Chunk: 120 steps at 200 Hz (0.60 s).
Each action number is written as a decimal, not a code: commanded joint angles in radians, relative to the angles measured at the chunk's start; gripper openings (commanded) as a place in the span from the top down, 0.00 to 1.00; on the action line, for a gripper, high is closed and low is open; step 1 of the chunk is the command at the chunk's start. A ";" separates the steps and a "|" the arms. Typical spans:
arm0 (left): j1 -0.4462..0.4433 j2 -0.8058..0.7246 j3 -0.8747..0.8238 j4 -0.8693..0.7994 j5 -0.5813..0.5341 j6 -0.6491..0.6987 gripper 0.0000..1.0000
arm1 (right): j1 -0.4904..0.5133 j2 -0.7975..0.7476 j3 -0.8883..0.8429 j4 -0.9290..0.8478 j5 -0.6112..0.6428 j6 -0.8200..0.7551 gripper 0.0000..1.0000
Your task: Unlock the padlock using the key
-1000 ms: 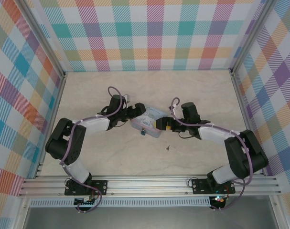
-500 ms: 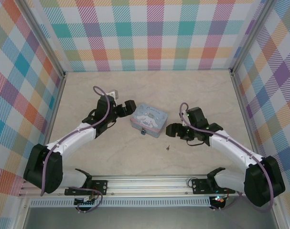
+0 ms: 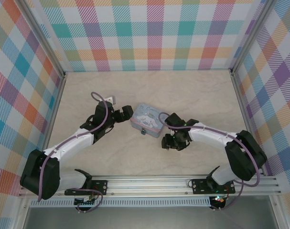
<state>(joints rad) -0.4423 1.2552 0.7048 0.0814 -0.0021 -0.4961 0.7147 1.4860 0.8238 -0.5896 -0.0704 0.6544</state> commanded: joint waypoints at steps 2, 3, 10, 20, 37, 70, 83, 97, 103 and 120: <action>0.017 -0.027 -0.025 0.027 -0.007 0.023 0.00 | 0.016 0.034 0.036 -0.040 0.056 0.025 0.49; 0.017 -0.028 -0.026 0.028 -0.006 0.023 0.00 | 0.017 0.036 0.037 -0.040 0.055 0.025 0.50; 0.021 -0.030 -0.028 0.029 -0.004 0.023 0.00 | 0.019 0.047 0.039 -0.041 0.057 0.025 0.51; 0.026 -0.033 -0.031 0.030 -0.003 0.024 0.00 | 0.021 0.065 0.045 -0.040 0.054 0.024 0.52; 0.032 -0.036 -0.035 0.031 0.000 0.023 0.00 | 0.030 0.093 0.061 -0.045 0.052 0.019 0.54; 0.042 -0.040 -0.041 0.035 0.003 0.018 0.00 | 0.037 0.134 0.066 -0.049 0.052 0.021 0.58; 0.045 -0.039 -0.041 0.036 0.004 0.017 0.00 | 0.037 0.145 0.063 -0.047 0.044 0.021 0.60; 0.047 -0.039 -0.041 0.035 0.007 0.016 0.00 | 0.040 0.156 0.061 -0.047 0.036 0.021 0.63; 0.048 -0.039 -0.041 0.035 0.007 0.016 0.00 | 0.040 0.161 0.060 -0.050 0.034 0.020 0.64; 0.050 -0.039 -0.041 0.034 0.007 0.016 0.00 | 0.041 0.171 0.057 -0.052 0.032 0.016 0.66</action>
<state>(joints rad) -0.4068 1.2392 0.6754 0.0883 -0.0010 -0.4961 0.7441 1.6161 0.8780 -0.6228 -0.0113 0.6659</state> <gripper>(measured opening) 0.999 0.347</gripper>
